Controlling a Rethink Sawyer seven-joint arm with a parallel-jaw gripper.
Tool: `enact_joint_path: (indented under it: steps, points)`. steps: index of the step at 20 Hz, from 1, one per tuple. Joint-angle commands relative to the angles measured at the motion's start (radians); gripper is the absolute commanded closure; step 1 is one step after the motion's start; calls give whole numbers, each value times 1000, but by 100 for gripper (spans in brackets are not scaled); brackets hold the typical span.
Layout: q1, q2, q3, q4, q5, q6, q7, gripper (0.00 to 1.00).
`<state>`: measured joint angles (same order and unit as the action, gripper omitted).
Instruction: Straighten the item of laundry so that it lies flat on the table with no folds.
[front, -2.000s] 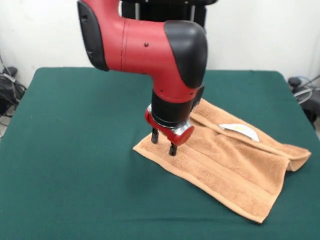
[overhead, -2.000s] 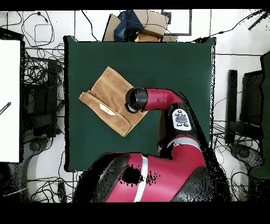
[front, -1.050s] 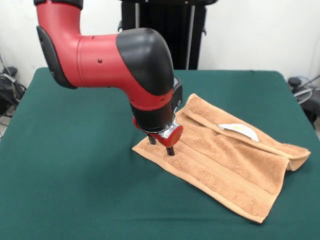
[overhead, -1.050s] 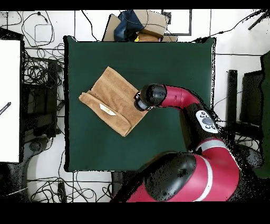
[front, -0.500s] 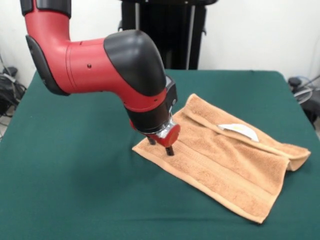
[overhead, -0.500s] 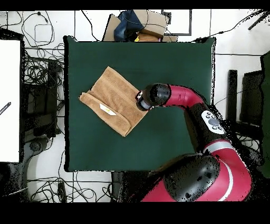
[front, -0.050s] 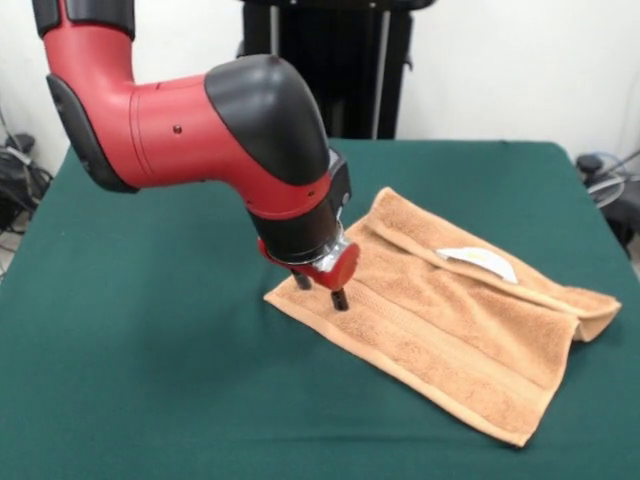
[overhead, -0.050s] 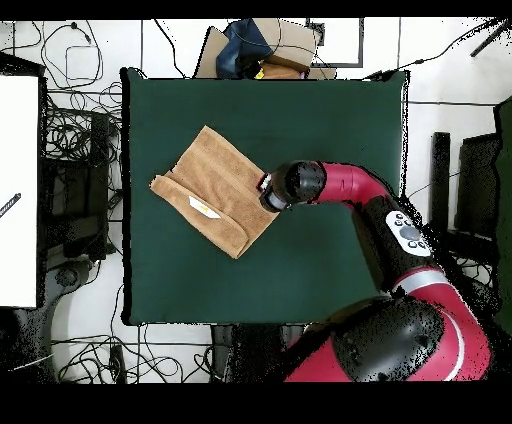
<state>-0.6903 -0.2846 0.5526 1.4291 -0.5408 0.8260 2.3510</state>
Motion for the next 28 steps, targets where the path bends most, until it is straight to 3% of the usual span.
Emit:
enact_joint_path:
  steps: [1,6,10,19,28]
  points:
    - [-24,394,-257,-144,-537,-707,-118,0]
    - [77,384,-375,-190,-569,-725,84,0]
    - [104,389,-424,-213,-579,-752,128,0]
    - [3,361,-353,-181,-599,-695,-59,0]
    - [-159,351,-208,-137,-634,-598,-288,0]
